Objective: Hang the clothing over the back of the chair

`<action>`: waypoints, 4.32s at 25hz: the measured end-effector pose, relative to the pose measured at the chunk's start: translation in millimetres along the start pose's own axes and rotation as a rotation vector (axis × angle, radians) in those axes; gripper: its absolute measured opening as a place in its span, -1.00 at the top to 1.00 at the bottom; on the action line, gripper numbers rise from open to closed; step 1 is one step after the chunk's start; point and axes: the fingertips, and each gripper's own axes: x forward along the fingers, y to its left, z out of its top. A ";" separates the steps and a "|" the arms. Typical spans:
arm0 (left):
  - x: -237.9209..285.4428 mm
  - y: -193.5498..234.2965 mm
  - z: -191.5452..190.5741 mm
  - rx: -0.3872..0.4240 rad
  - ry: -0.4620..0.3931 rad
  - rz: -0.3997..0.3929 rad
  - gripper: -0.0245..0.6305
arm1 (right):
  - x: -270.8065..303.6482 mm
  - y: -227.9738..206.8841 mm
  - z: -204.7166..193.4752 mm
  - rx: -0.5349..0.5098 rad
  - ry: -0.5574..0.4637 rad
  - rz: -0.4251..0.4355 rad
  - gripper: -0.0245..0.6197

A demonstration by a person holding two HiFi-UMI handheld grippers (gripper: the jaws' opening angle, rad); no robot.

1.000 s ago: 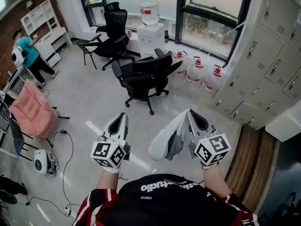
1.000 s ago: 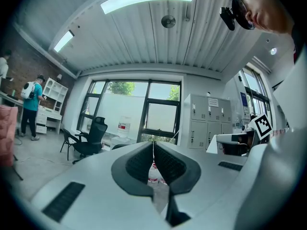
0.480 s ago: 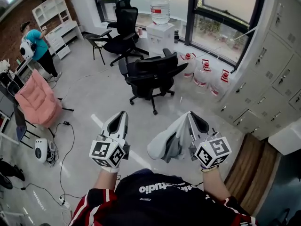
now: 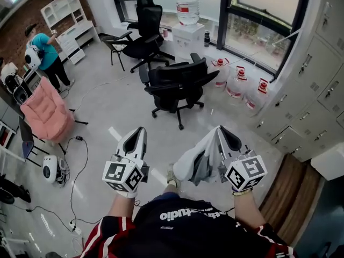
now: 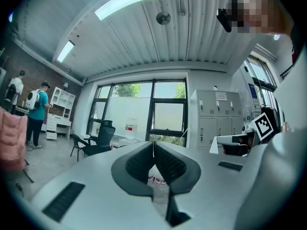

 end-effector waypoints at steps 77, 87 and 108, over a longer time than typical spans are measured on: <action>470.5 302.6 46.3 -0.032 0.013 -0.060 0.85 | 532.2 -211.1 72.5 -0.022 0.022 0.015 0.88; 516.6 313.5 39.6 -0.052 0.043 -0.068 0.85 | 583.4 -230.9 65.5 0.003 0.051 0.060 0.88; 553.8 382.6 50.3 -0.054 0.047 -0.072 0.85 | 744.0 -264.8 85.7 -0.112 0.024 0.035 0.88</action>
